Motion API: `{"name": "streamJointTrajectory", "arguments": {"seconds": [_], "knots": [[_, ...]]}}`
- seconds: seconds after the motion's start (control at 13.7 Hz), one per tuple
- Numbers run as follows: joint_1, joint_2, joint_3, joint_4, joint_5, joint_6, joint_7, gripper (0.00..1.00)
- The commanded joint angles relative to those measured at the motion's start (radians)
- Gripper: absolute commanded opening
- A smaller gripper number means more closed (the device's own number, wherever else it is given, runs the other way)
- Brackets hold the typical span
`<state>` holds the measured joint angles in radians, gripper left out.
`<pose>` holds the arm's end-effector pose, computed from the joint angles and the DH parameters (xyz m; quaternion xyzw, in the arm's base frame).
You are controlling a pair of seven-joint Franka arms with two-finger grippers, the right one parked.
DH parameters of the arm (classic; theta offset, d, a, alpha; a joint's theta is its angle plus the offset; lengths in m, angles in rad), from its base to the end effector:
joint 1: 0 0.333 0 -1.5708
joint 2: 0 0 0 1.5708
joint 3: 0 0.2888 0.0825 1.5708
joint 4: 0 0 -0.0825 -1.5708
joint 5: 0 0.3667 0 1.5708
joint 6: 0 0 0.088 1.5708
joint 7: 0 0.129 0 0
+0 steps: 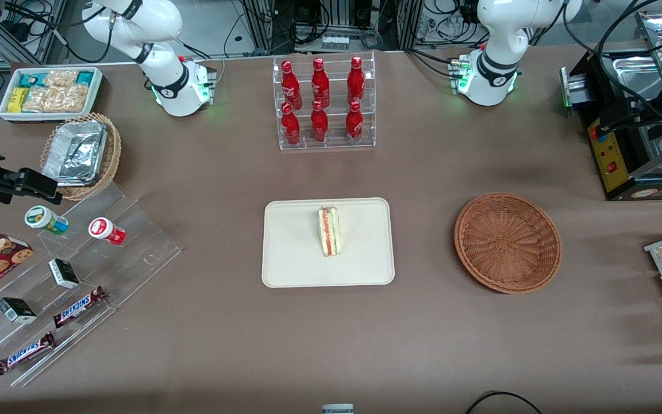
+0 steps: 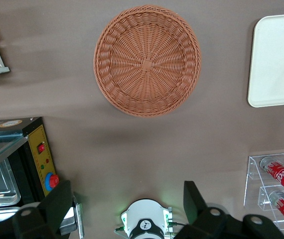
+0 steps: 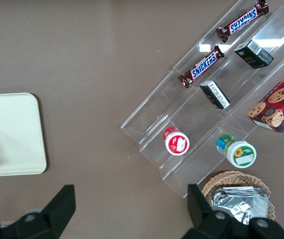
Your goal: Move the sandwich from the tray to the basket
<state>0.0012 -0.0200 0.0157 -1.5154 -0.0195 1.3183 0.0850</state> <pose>0.5000 0.0057 0.5908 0.9954 -0.0355 -0.0878 0.0143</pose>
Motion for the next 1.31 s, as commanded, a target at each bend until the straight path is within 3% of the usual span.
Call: {"name": "streamJointTrajectory", "arguments": {"seconds": [0.0, 0.36, 0.58, 0.8, 1.24], "knots": [[-0.001, 0.021, -0.007, 0.034, 0.010, -0.005, -0.008, 0.99], [-0.027, 0.110, -0.043, 0.038, 0.013, 0.047, -0.034, 0.99], [-0.114, 0.173, -0.092, 0.038, 0.016, 0.132, -0.262, 0.99], [-0.226, 0.238, -0.096, 0.038, -0.022, 0.200, -0.469, 0.99], [-0.498, 0.408, -0.094, 0.047, -0.017, 0.459, -0.884, 0.99]]}}
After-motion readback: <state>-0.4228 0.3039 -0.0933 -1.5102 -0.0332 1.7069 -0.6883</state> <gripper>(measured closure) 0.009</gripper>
